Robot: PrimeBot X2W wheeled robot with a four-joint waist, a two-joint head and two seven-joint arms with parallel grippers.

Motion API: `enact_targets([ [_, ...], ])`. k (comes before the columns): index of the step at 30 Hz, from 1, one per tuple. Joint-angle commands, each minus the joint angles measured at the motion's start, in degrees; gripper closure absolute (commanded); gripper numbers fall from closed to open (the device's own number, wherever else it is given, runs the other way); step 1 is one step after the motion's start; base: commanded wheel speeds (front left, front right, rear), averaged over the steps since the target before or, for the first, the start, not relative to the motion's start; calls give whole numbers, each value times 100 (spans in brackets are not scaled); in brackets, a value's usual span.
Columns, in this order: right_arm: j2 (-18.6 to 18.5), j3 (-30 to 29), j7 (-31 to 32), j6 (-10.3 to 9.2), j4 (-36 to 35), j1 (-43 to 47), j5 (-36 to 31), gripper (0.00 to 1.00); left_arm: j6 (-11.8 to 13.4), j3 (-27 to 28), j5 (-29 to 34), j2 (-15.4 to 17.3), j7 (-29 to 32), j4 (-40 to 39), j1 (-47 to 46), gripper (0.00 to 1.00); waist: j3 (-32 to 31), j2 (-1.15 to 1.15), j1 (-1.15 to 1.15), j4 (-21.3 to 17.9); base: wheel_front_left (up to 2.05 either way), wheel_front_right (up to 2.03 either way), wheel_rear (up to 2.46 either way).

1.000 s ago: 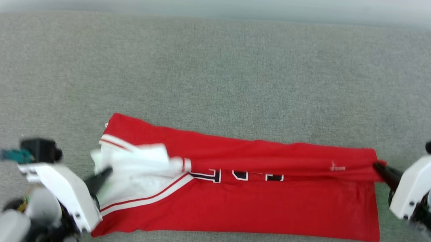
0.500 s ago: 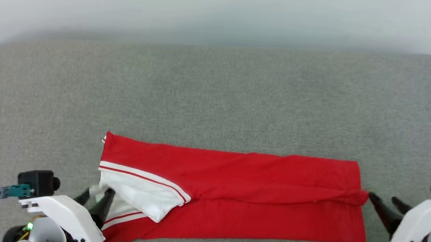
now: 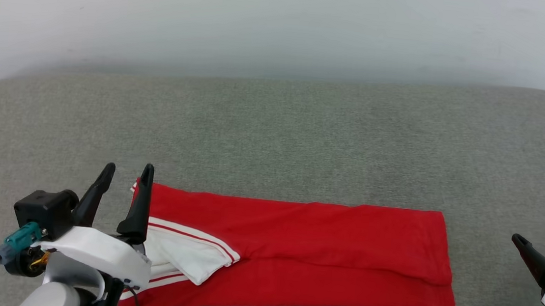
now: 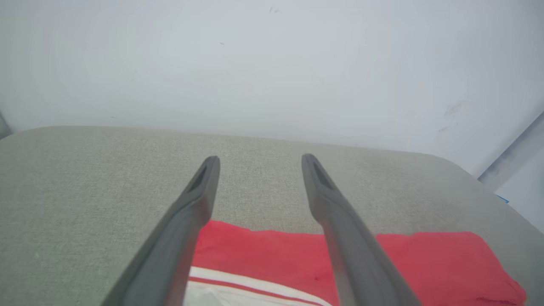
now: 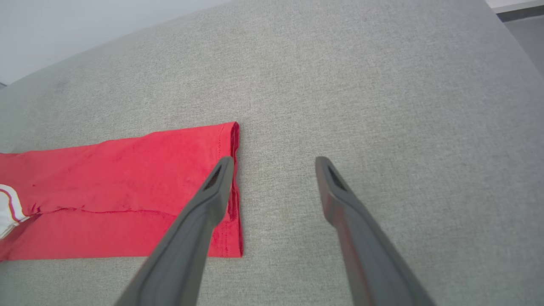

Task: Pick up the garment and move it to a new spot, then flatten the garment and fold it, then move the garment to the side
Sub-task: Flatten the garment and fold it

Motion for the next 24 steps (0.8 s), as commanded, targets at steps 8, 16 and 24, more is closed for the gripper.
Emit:
enact_targets([
  [8, 205, -214, 679, -5, 329, -255, -267, 0, 142, -82, 703, -391, -858, 140, -325, 0, 338, 0, 1, 437, 0, 0, 0],
  [16, 373, -178, 963, -5, 972, -553, -377, 0, 72, 24, 1060, -674, -1004, 73, -433, 0, 743, 0, 1, 844, 0, 0, 0],
  [24, 562, 85, 1408, -6, 1905, -506, -449, 0, -49, 84, 1266, -839, -1026, 82, -462, 0, 950, 0, 1, 1011, 0, 0, 0],
])
